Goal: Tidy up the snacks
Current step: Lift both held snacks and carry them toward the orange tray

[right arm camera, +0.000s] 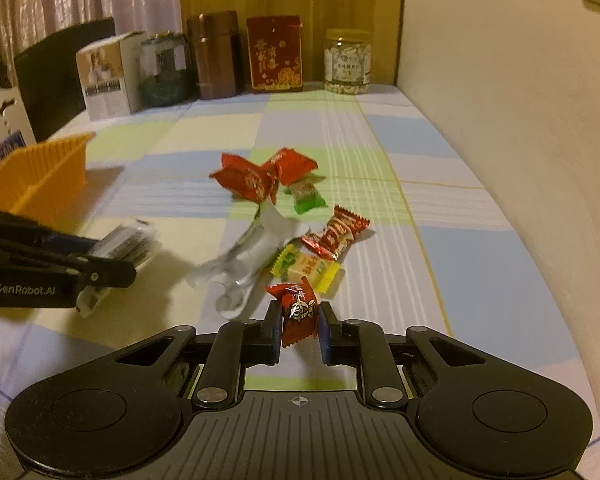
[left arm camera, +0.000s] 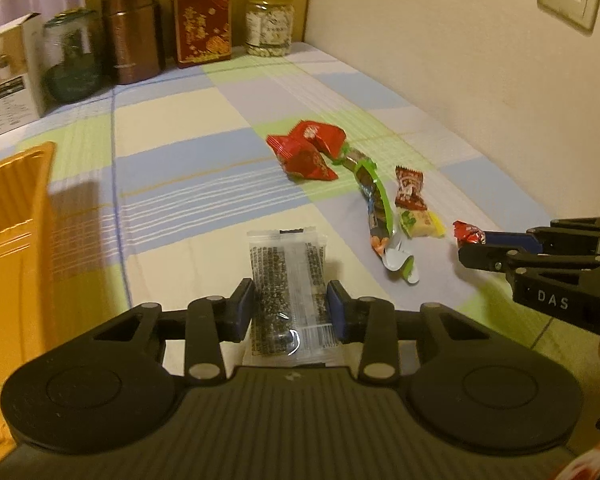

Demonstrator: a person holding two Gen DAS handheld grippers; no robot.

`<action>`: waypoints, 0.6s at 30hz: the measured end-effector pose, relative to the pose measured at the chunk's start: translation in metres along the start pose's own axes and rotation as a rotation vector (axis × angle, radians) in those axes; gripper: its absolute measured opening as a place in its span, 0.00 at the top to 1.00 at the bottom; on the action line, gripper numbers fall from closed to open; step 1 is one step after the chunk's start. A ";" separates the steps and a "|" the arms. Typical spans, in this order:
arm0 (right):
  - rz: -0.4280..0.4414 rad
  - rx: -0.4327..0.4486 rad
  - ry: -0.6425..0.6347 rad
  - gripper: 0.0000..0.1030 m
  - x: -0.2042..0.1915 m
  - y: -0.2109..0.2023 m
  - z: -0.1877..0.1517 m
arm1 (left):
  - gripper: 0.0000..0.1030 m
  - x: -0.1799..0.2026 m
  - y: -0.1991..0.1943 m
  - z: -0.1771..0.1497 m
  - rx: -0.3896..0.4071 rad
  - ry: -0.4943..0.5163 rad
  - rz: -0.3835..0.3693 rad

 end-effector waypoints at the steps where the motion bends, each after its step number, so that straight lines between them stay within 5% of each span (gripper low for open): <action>1: 0.003 0.003 0.010 0.82 -0.001 -0.005 0.002 | 0.66 0.001 -0.006 0.000 0.005 -0.005 0.004; 18: 0.113 0.010 0.089 0.82 -0.066 -0.094 0.038 | 0.66 -0.006 -0.120 -0.011 0.099 -0.095 0.076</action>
Point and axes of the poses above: each gripper's, at about its wrist camera, not at the fingertips, and y roughly the way its jaws point, x to its right, z to its top, the point moved 3 cm from there along y, roughly the way its jaws point, and after that the axes turned 15 degrees about -z, right-handed, at the moved point
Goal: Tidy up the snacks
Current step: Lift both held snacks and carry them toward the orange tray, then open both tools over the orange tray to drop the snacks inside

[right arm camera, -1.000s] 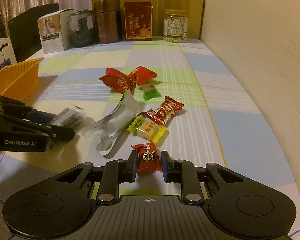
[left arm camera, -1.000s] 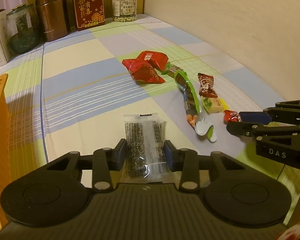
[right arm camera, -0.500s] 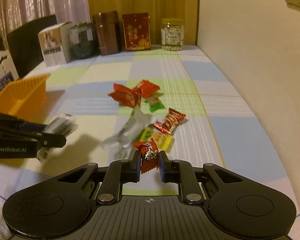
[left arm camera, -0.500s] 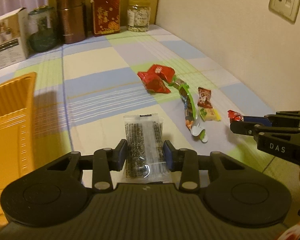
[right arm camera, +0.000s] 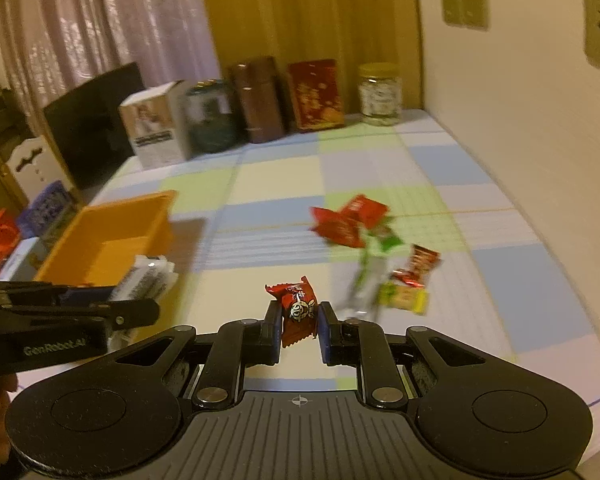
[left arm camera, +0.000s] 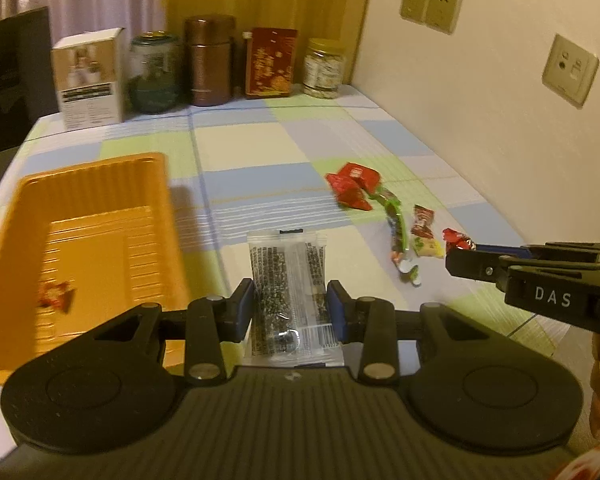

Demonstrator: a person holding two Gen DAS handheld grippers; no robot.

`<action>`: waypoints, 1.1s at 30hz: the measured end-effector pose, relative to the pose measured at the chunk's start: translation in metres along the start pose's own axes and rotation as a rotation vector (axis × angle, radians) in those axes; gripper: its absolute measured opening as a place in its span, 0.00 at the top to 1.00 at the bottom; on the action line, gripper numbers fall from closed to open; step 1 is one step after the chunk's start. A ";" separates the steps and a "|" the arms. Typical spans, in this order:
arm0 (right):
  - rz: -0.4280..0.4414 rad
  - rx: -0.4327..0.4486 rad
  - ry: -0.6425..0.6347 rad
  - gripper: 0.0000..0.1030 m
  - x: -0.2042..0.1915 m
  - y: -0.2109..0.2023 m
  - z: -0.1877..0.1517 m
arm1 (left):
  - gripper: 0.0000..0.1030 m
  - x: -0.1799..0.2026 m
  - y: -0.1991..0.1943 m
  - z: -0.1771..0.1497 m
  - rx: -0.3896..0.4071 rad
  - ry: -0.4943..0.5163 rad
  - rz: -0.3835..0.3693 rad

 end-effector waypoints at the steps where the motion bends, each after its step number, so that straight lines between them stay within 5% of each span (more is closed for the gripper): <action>1: 0.012 0.003 -0.005 0.82 -0.008 -0.003 0.001 | 0.66 -0.003 -0.006 -0.001 0.003 -0.002 0.007; 16: 0.154 0.010 -0.094 0.82 -0.119 -0.006 0.013 | 0.66 -0.079 -0.077 -0.007 0.038 -0.064 0.135; 33: 0.198 -0.032 -0.151 0.82 -0.187 0.040 0.023 | 0.66 -0.157 -0.080 -0.003 0.026 -0.105 0.188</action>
Point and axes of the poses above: each gripper's, at about its wrist camera, not at the fingertips, and y roughly the way its jaws point, x to its right, z to its top, the point moved 3 cm from there along y, roughly the way its jaws point, and after that the axes turned 15 degrees about -z, right-handed, at the moved point
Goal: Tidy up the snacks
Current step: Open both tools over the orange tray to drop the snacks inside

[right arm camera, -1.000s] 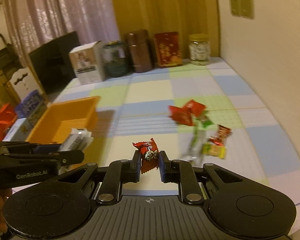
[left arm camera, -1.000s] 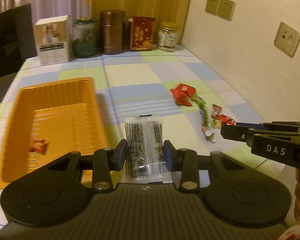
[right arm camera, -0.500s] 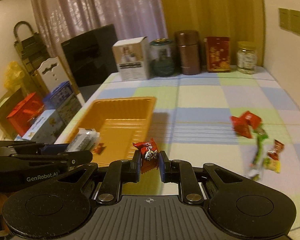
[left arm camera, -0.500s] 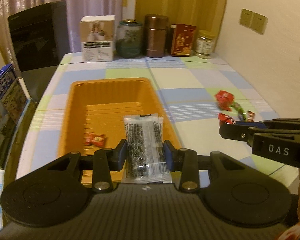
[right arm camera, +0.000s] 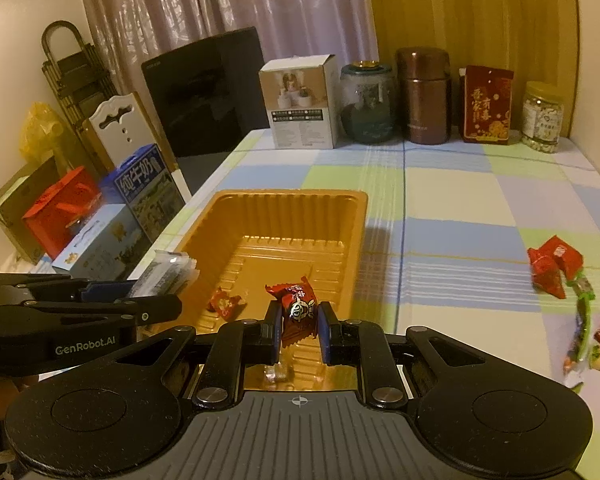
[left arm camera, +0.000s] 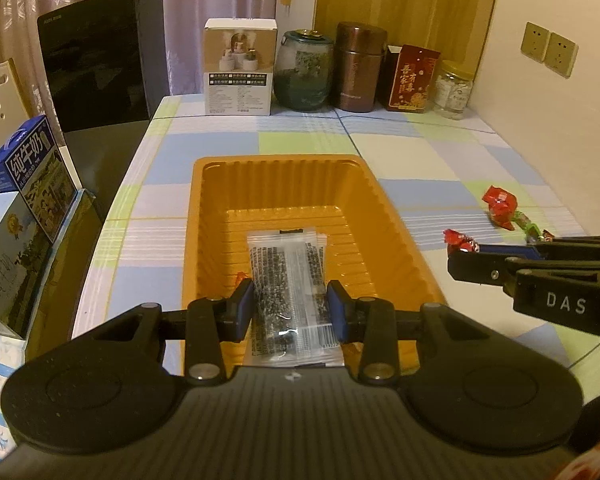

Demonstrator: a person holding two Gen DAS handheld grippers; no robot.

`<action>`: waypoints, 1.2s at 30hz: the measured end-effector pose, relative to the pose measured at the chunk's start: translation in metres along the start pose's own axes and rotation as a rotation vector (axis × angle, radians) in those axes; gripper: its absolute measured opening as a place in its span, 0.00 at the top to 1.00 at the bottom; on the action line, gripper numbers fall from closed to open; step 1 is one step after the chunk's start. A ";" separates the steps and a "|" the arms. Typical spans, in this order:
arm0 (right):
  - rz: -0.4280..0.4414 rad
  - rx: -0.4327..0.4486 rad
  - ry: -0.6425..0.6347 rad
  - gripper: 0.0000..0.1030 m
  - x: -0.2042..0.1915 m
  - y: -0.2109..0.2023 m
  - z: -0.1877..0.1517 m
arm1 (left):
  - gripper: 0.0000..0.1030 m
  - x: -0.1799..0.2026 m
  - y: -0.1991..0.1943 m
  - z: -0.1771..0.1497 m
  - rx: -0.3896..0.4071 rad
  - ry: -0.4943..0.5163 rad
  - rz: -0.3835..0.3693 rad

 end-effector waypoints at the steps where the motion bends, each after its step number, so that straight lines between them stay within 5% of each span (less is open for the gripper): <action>1: 0.000 -0.004 0.000 0.82 -0.001 0.003 0.000 | 0.65 -0.002 0.003 0.000 -0.003 -0.002 -0.002; 22: 0.069 -0.032 0.036 0.81 -0.006 0.026 -0.001 | 0.64 -0.026 0.003 -0.011 -0.001 -0.040 0.024; 25: 0.099 -0.039 0.064 0.72 -0.007 0.026 0.001 | 0.64 -0.026 0.001 -0.012 -0.001 -0.044 0.025; 27: 0.092 -0.028 0.076 0.50 -0.005 0.024 0.001 | 0.64 -0.026 0.000 -0.013 0.001 -0.049 0.024; 36: 0.031 -0.025 0.125 0.49 0.021 -0.002 -0.005 | 0.62 -0.013 -0.017 -0.014 0.022 -0.069 0.018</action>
Point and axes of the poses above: each gripper's, at about its wrist camera, not at the fingertips, and y roughly the way its jaws point, x to its right, z to its top, the point moved 3 cm from there along y, roughly the way its jaws point, and after that the axes turned 15 degrees about -z, right-handed, at the moved point
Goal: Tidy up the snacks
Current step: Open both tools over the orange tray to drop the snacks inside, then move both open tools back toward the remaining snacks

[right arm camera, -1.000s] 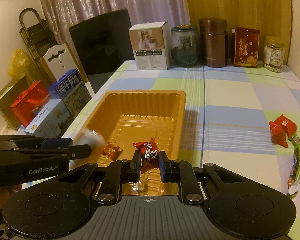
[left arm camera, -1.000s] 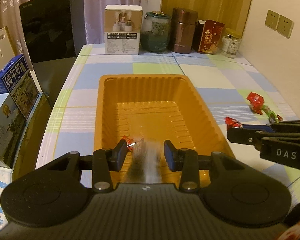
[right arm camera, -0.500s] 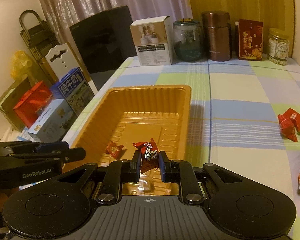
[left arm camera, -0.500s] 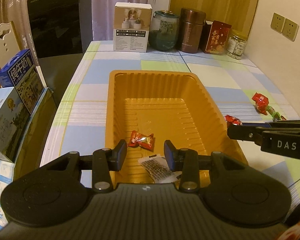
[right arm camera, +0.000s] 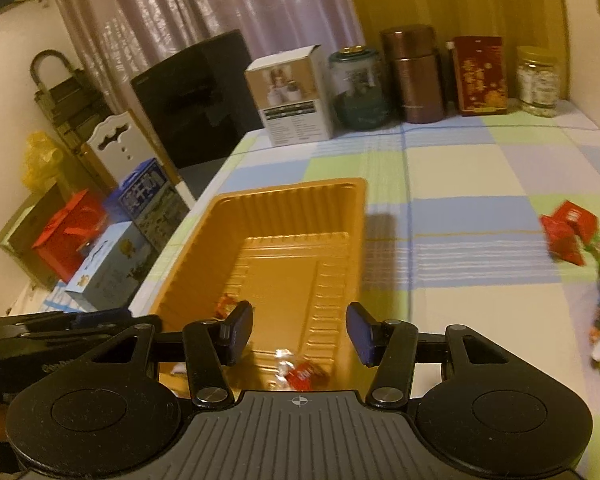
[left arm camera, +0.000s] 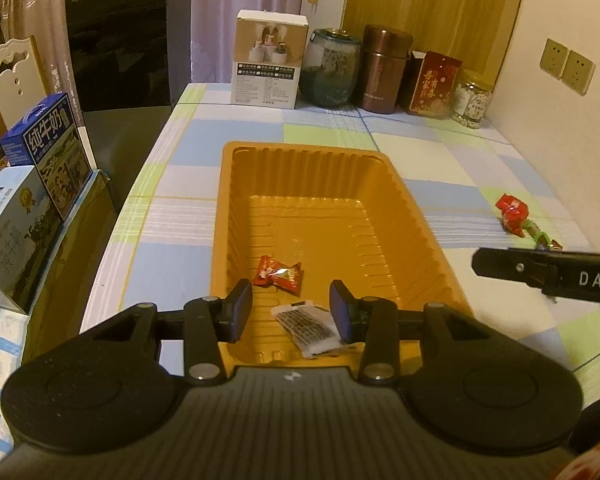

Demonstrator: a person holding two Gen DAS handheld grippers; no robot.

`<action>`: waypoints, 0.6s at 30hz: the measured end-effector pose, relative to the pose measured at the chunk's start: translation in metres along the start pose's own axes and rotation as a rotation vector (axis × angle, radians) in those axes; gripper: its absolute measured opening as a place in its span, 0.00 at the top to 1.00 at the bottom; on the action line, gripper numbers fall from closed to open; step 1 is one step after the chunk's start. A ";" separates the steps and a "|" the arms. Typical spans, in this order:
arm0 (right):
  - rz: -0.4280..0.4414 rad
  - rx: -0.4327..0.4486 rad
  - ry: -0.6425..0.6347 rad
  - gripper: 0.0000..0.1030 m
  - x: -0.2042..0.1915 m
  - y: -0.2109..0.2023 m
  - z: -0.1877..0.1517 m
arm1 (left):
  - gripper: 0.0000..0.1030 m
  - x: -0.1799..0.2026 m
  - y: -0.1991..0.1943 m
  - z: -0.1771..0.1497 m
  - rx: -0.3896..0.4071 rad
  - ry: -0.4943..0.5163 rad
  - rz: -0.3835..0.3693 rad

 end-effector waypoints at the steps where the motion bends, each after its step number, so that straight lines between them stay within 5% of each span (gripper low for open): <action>1: -0.012 0.002 0.007 0.49 0.004 -0.005 -0.001 | 0.62 0.004 -0.003 0.000 0.003 0.002 -0.002; 18: -0.200 0.080 0.114 0.49 0.084 -0.102 -0.037 | 0.46 0.097 -0.032 -0.009 0.045 0.059 -0.107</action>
Point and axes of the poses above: each gripper's, at about its wrist camera, not at the fingertips, and y roughly the way its jaws point, x to its right, z to its top, the point moved 3 cm from there along y, roughly the way its jaws point, and after that the axes turned 15 degrees about -z, right-handed, at the moved point
